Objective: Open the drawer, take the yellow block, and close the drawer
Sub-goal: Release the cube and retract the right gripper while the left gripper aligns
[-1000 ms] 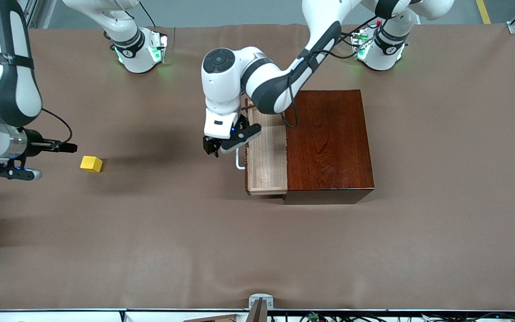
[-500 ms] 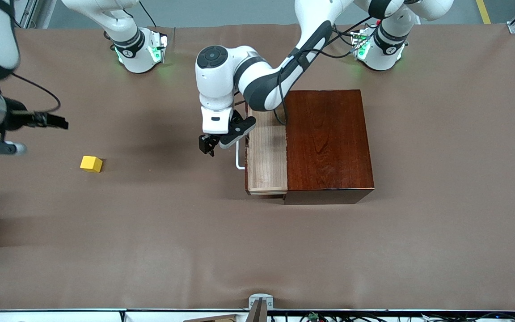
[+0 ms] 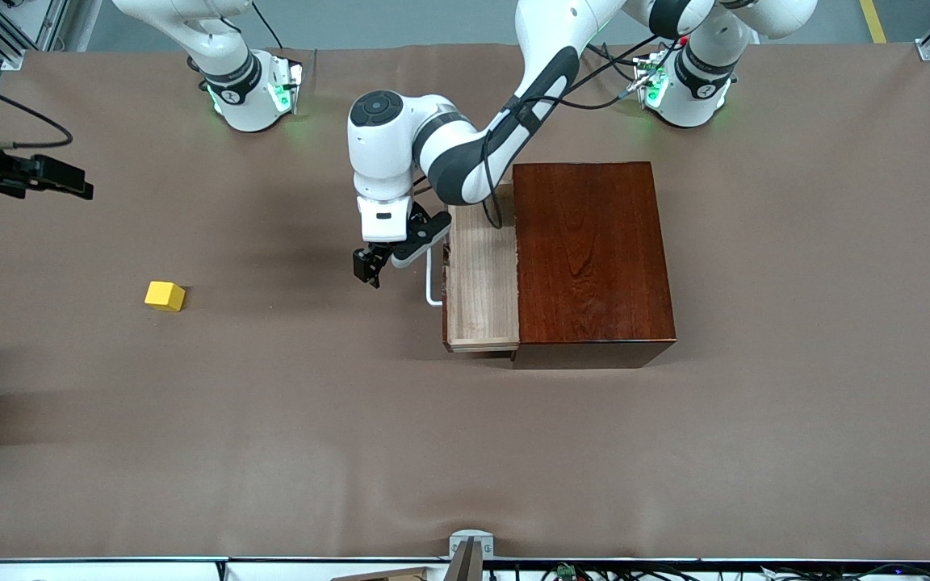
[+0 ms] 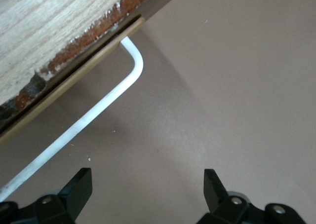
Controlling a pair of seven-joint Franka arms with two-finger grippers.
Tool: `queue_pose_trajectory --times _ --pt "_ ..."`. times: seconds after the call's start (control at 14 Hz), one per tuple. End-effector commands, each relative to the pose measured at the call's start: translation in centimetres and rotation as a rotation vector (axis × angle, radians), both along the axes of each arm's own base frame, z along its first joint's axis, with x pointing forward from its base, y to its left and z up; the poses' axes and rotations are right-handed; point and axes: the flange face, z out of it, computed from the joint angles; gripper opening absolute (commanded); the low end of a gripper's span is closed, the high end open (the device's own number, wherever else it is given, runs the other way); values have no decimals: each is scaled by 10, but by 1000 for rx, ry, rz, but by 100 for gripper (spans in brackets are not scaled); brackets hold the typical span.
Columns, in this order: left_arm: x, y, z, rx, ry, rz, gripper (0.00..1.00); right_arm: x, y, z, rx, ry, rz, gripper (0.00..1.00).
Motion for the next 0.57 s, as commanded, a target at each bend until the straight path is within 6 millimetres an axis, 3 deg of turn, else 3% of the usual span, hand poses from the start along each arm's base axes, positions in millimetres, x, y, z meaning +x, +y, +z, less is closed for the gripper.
queue_pose_trajectory --times 0.0,0.14,0.29,0.5 --pt "2 -5 -2 -5 -25 22 100 -6 -1 12 17 11 2 100" --pt "1 -2 -6 25 -8 29 100 -2 -1 18 26 -9 1 100" --pt "2 1 -11 48 4 35 100 0 4 37 21 -53 14 100" --pt "1 3 -13 64 24 42 100 -3 -8 45 58 -63 119 100"
